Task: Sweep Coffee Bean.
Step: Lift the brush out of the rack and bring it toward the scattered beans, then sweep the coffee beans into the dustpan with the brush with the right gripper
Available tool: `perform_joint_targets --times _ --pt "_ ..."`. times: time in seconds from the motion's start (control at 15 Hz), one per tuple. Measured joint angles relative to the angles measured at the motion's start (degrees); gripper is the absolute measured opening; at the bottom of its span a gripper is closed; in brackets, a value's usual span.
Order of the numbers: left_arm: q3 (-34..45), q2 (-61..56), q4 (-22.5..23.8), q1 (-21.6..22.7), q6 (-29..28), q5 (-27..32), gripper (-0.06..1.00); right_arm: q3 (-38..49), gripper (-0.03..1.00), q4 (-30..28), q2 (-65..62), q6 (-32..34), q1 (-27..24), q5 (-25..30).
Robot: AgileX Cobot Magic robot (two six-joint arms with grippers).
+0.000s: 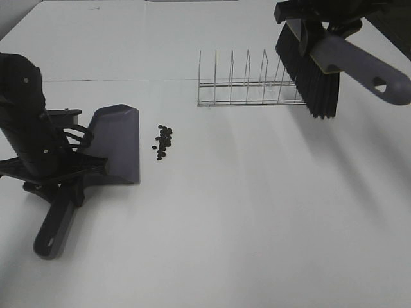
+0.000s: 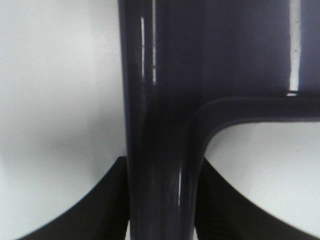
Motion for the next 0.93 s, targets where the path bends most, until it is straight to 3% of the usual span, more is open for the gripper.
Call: perform_joint_targets --times 0.27,0.53,0.93 --pt "-5.61 4.01 0.8 -2.01 -0.63 5.5 0.32 3.44 0.28 -2.06 6.3 2.75 3.61 -2.12" --pt "-6.02 4.3 1.03 -3.95 -0.69 5.5 0.32 3.32 0.28 -6.93 12.2 5.79 11.06 -2.92" --pt "-6.07 4.41 1.03 -4.47 -0.69 5.5 0.32 -7.1 0.28 -7.91 22.17 6.7 20.91 0.29"
